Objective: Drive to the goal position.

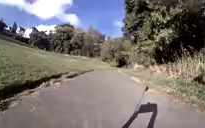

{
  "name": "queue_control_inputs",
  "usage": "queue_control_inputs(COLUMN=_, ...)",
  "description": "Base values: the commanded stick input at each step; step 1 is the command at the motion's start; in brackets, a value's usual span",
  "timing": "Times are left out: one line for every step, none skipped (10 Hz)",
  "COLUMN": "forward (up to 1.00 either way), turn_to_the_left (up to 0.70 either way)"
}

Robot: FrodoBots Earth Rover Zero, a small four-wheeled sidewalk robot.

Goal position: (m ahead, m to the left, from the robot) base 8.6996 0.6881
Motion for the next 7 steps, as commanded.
queue_control_inputs(forward=0.85, turn_to_the_left=0.00)
queue_control_inputs(forward=0.85, turn_to_the_left=0.00)
queue_control_inputs(forward=0.85, turn_to_the_left=0.00)
queue_control_inputs(forward=0.85, turn_to_the_left=0.00)
queue_control_inputs(forward=0.85, turn_to_the_left=0.00)
queue_control_inputs(forward=0.85, turn_to_the_left=0.00)
queue_control_inputs(forward=0.85, turn_to_the_left=0.00)
